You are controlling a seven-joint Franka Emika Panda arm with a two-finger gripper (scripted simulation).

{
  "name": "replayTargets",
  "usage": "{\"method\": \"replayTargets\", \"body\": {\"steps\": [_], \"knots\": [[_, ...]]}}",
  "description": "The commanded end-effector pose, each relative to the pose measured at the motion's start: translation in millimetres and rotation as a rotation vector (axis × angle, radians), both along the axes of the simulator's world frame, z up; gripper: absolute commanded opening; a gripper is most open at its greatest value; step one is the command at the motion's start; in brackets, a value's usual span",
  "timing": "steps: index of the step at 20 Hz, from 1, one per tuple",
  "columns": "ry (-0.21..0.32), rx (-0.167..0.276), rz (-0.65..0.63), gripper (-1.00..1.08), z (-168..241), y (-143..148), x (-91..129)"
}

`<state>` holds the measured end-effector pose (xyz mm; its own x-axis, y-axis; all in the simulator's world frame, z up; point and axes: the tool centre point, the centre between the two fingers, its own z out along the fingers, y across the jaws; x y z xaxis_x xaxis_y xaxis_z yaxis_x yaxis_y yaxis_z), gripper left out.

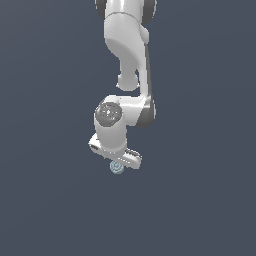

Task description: Pick up the object and move it to a goal position.

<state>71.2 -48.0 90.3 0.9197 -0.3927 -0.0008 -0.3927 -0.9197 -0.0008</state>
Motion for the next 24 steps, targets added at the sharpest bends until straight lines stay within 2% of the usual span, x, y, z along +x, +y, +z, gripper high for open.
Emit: {"method": "replayTargets", "body": {"steps": [1,6,14,19,20,24], "knots": [[0.0,0.0,0.0,1.0,0,0,0],[0.0,0.0,-0.001,1.0,-10,0,0],[0.0,-0.001,-0.004,1.0,-48,-1,-1],[0.0,-0.001,-0.005,1.0,-51,-1,1],[0.0,-0.001,-0.005,-1.0,-51,-1,1],[0.0,-0.001,-0.005,-1.0,-51,-1,1]]}}
